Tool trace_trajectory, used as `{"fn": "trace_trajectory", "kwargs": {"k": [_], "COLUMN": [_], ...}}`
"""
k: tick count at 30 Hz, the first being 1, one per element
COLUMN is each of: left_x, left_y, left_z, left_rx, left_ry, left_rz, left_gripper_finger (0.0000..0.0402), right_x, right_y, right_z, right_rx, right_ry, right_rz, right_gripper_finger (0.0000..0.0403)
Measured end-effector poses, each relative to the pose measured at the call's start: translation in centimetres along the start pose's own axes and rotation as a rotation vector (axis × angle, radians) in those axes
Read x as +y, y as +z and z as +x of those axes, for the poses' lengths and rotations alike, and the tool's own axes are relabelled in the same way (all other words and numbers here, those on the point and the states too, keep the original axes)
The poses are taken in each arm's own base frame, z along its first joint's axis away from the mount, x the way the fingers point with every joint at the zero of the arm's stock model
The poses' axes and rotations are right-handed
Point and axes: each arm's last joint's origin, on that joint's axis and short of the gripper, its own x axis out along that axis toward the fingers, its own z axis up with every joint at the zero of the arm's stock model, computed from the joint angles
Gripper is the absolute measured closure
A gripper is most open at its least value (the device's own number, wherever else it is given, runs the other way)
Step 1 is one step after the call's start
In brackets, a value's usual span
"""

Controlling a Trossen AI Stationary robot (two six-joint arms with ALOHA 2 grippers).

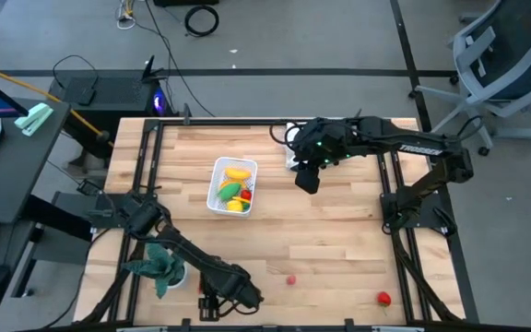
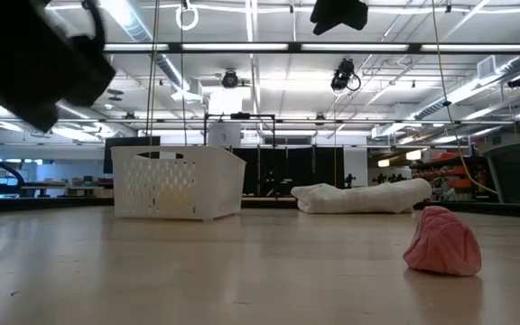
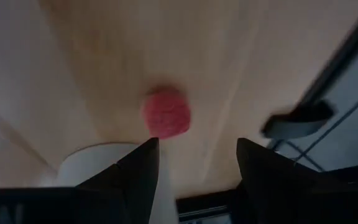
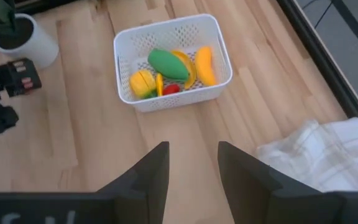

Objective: Pick and placing Produce into tupperware
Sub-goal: Put the left peach into the white basket

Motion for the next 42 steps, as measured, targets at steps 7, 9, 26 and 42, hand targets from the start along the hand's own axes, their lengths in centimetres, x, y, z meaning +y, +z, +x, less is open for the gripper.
{"fn": "trace_trajectory", "kwargs": {"k": [7,9,26,42], "left_x": [1.4,1.5,0.6,1.5], "left_y": [-0.6,-0.6,0.4,1.4], "left_z": [2.7,2.8,2.0,1.5], "left_rx": [0.095,0.096,-0.006,-0.063], "left_ry": [0.055,0.056,-0.003,-0.018], "left_rz": [-0.042,-0.042,0.009,-0.032], "left_gripper_finger": [0.0183,0.0186,0.0189,0.0218], "right_x": [0.7,0.9,0.9,0.9], "right_y": [-0.2,-0.2,-0.2,-0.2], "right_z": [0.2,0.2,0.1,0.1], "right_rx": [0.007,0.009,0.006,0.006], "right_ry": [0.013,0.017,0.016,0.016], "right_rz": [-0.023,-0.028,-0.029,-0.029], "right_gripper_finger": [0.0258,0.0258,0.0258,0.0258]}}
